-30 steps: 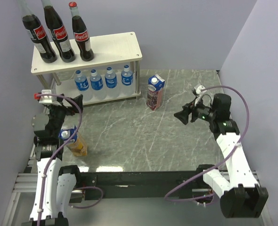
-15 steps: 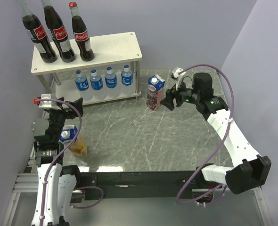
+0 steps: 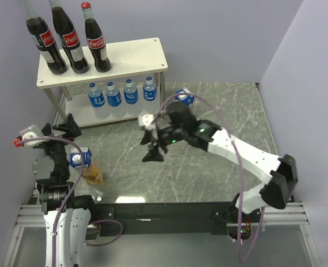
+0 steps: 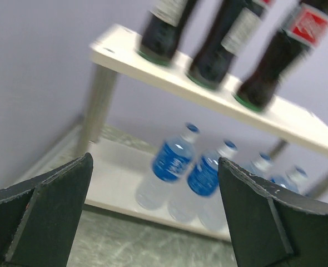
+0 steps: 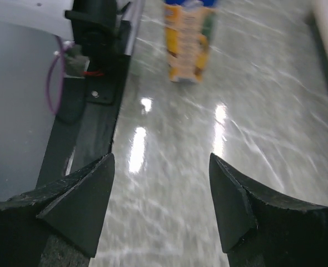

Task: Place and organize the beverage onto the shelf
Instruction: Move the drink to the center of the board.

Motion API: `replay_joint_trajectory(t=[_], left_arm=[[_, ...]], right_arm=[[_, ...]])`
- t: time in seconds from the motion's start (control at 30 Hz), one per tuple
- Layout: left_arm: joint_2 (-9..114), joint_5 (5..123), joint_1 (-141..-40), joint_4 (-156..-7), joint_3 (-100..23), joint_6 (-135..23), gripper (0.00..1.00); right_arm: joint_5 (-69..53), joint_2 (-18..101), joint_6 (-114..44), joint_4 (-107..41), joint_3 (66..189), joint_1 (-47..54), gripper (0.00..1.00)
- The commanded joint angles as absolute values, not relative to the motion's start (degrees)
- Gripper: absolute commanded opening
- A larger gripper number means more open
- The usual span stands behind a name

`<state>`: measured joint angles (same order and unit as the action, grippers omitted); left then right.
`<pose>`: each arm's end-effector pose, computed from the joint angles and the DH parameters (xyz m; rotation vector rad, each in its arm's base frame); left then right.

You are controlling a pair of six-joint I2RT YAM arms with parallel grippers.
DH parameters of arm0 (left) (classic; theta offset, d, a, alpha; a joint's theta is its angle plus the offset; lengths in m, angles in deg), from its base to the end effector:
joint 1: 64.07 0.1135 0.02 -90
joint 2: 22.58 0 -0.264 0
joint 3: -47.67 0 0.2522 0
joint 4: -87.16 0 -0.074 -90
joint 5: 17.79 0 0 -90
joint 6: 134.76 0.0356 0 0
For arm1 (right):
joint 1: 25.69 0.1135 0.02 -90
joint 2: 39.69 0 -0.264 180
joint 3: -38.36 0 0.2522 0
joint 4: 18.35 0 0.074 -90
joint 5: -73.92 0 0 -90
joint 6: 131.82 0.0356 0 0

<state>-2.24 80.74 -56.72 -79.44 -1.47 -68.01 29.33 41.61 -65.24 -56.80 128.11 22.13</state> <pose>0.0973 0.0179 0.3558 -0.4658 1.2205 -0.1400 0.1929 0.2506 0.3620 -1.5886 1.3712 1.0831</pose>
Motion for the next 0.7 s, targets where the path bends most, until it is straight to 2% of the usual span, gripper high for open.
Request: replay_joint_trajectory(t=[0.0, 0.23, 0.37, 0.67], left_arm=[[-6.04, 91.52, -56.78, -79.26, -2.22, -68.76, 1.00], [-11.68, 98.66, -56.60, -80.40, 0.07, -68.05, 1.00], [-13.09, 100.59, -56.69, -80.75, 0.42, -67.79, 0.99], [-16.52, 102.09, -56.51, -81.72, 1.21, -67.44, 0.99]], right_arm=[[27.36, 46.07, -64.59, -43.56, 128.50, 30.61, 0.75], [17.08, 63.39, -55.99, -42.13, 143.86, 39.96, 0.74], [15.21, 71.21, -52.37, -44.41, 154.66, 40.59, 0.74], [14.25, 77.29, -50.26, -45.21, 162.07, 41.11, 0.81]])
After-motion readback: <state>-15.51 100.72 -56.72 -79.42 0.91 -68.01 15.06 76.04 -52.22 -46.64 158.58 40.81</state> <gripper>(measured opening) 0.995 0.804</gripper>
